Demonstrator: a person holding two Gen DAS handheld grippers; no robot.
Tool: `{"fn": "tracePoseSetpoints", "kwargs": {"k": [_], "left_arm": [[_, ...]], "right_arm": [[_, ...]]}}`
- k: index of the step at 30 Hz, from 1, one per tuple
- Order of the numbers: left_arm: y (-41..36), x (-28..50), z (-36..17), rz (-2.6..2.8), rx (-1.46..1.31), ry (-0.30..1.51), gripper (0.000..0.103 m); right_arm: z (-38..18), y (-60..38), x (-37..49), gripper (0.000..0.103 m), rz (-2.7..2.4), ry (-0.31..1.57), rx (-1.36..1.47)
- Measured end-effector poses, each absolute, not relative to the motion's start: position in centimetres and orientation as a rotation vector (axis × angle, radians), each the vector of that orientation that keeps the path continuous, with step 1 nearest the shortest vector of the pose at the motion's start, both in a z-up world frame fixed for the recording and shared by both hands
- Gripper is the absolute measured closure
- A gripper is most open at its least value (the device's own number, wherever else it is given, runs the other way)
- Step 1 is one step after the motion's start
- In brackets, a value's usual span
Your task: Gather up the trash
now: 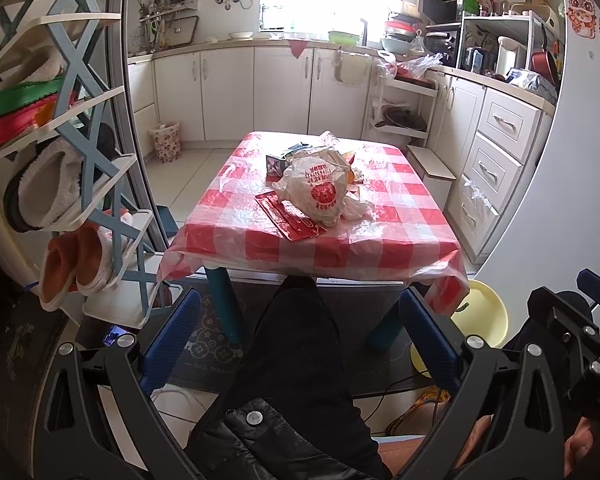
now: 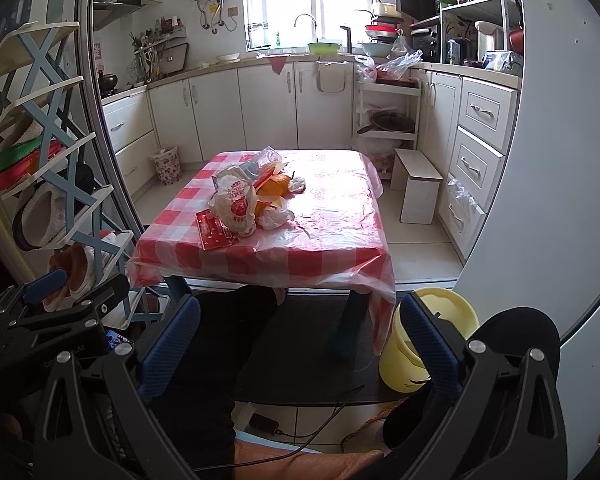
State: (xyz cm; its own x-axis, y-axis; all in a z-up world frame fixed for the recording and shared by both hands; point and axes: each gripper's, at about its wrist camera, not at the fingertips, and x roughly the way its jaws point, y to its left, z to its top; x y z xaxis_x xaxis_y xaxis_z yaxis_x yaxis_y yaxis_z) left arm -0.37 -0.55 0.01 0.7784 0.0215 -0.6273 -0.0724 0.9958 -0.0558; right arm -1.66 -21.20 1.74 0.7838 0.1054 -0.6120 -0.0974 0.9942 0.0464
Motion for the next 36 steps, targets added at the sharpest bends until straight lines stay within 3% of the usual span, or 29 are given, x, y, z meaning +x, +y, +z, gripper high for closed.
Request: {"fn": "tracePoseSetpoints", "kwargs": {"k": [36], "left_arm": [[-0.6, 0.4, -1.1, 0.035, -0.085, 0.724, 0.008]], "right_arm": [[1.3, -20.9, -1.3, 0.007, 0.165, 0.674, 0.007]]}}
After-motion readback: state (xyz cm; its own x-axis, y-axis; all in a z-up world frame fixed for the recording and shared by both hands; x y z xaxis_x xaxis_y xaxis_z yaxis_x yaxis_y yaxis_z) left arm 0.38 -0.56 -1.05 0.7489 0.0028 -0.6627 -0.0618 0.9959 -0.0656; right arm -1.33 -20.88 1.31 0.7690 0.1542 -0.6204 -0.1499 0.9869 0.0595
